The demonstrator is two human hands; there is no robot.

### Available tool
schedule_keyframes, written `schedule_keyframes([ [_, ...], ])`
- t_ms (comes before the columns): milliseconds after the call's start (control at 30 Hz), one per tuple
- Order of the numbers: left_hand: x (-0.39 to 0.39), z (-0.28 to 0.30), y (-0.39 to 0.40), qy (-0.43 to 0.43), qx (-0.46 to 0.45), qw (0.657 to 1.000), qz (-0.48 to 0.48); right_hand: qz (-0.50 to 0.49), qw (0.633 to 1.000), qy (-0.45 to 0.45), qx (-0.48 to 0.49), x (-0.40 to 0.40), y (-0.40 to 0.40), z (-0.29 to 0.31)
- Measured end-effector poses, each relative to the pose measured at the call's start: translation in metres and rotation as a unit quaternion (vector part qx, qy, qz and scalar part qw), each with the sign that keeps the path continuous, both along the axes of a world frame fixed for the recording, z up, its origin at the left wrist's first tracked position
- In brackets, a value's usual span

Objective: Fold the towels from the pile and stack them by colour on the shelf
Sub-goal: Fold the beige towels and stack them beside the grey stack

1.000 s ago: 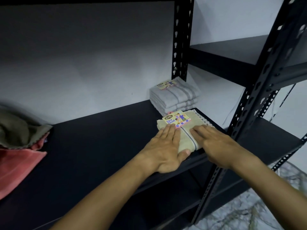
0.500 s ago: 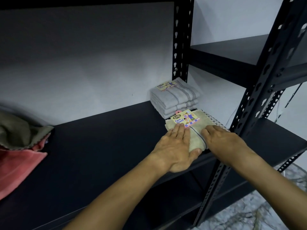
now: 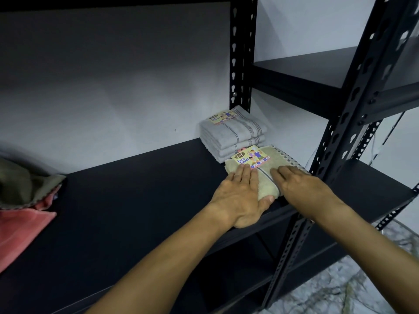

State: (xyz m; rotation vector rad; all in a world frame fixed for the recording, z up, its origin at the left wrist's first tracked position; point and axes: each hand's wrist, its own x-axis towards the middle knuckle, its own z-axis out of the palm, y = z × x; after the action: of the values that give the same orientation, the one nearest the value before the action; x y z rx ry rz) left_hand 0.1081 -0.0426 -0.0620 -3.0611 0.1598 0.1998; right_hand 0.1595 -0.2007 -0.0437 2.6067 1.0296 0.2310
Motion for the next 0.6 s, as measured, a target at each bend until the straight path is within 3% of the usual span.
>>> schedule_keyframes([
  [433, -0.001, -0.0054, 0.0018, -0.018, -0.014, 1.0, 0.005, 0.016, 0.999, -0.001, -0.035, 0.0056, -0.0039, -0.0022],
  [600, -0.0083, 0.0009, 0.0068, -0.035, -0.078, 0.996, 0.005, 0.018, 0.998, 0.023, -0.048, 0.0014, -0.0046, 0.005],
])
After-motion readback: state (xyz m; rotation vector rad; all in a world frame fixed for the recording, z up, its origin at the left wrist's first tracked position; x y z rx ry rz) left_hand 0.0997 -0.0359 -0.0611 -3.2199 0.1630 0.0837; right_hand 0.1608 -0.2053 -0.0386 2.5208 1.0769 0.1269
